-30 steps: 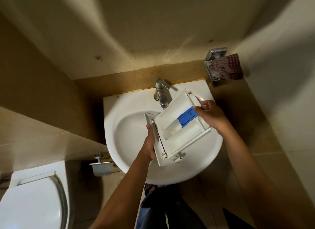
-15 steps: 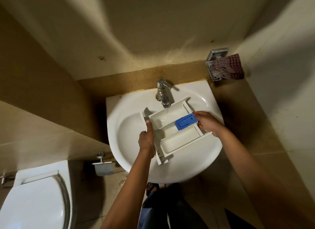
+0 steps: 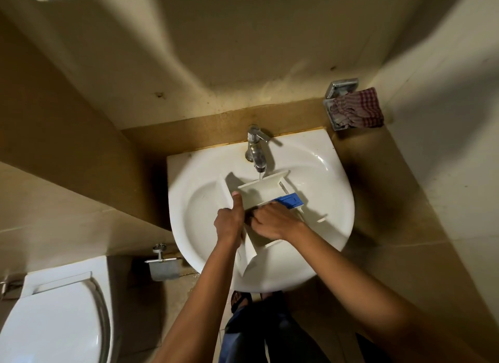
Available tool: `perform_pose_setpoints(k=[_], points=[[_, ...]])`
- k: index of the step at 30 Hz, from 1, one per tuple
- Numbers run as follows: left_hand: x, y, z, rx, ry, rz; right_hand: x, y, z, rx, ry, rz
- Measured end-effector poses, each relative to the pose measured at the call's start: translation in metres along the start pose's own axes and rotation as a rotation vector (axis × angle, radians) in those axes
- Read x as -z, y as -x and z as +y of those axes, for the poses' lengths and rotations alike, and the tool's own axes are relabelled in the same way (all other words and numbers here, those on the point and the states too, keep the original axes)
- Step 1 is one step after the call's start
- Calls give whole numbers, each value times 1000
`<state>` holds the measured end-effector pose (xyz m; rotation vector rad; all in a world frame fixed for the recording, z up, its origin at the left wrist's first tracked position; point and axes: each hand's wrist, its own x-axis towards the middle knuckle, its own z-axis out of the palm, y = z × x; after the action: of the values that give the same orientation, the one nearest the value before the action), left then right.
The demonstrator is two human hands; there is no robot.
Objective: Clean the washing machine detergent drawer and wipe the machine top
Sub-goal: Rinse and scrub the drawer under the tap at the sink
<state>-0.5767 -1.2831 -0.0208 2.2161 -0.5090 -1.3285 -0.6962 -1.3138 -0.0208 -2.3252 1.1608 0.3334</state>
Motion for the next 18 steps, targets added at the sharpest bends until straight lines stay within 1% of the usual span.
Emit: perform_pose_setpoints(k=[2,3,6,7,9,10,13,14,17,18], points=[[-2,-1,3,-18,-42,-22,6,-6,-12,-105,-212,-164],[-3,-1,4,-23,-58,-29,8,-9,-15,-115,-282,-219],[-2,-3,9,-28,-102,-20,6,-10,-6,-120,-423,-311],[-1,-4,9,-25,-103,-16,4,-10,2,-117,-464,-321],[0,-4,11,-15,-89,-32,6,-6,13,-132,-445,-337],[-1,-3,11,-6,-78,-44,7,-3,16,-134,-393,-325],[-4,0,10,59,-41,-74,0,0,13,-77,-105,-239],[-4,2,10,78,-23,-71,-3,0,7,-73,-93,-224],[-2,-1,11,139,-73,-55,-13,-1,-3,-106,-281,-219],[-1,-4,10,148,-114,-46,-13,1,-4,-140,-366,-246]])
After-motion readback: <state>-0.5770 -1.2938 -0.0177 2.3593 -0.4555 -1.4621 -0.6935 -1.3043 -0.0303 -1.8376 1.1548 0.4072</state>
